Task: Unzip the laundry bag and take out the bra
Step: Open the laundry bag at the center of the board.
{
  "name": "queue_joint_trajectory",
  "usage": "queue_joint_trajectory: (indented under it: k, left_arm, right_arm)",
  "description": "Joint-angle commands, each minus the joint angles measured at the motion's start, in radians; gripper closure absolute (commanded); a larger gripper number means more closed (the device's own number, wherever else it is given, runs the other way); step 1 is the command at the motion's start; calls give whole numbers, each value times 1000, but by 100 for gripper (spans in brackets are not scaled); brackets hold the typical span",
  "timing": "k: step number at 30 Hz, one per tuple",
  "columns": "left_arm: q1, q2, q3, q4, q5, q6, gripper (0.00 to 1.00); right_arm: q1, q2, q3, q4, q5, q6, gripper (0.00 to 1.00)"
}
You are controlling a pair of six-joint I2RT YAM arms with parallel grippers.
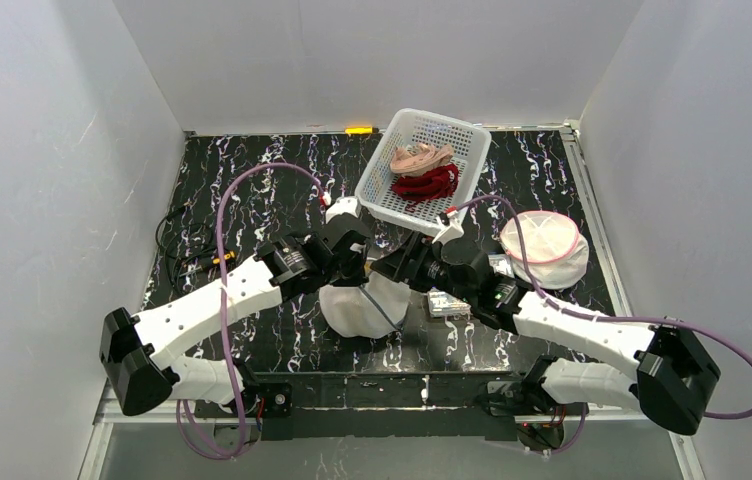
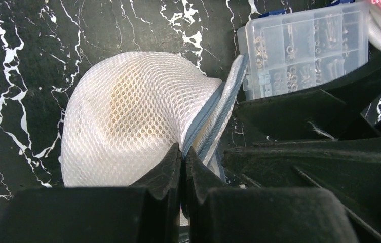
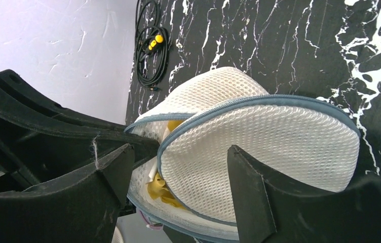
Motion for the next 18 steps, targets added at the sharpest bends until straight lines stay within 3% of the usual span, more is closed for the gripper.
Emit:
queue_joint_trajectory:
  k: [1, 12, 18]
  left_arm:
    - [-4, -40, -13, -13, -57, -87, 100]
    - [-2, -112, -114, 152, -15, -163, 100]
    - [-2, -140, -150, 210, 14, -176, 100]
  right_arm:
    - [8, -69, 73, -115, 76, -6, 26]
    - [13, -3, 143, -170, 42, -11, 29]
    - [19, 59, 178, -181, 23, -9, 39]
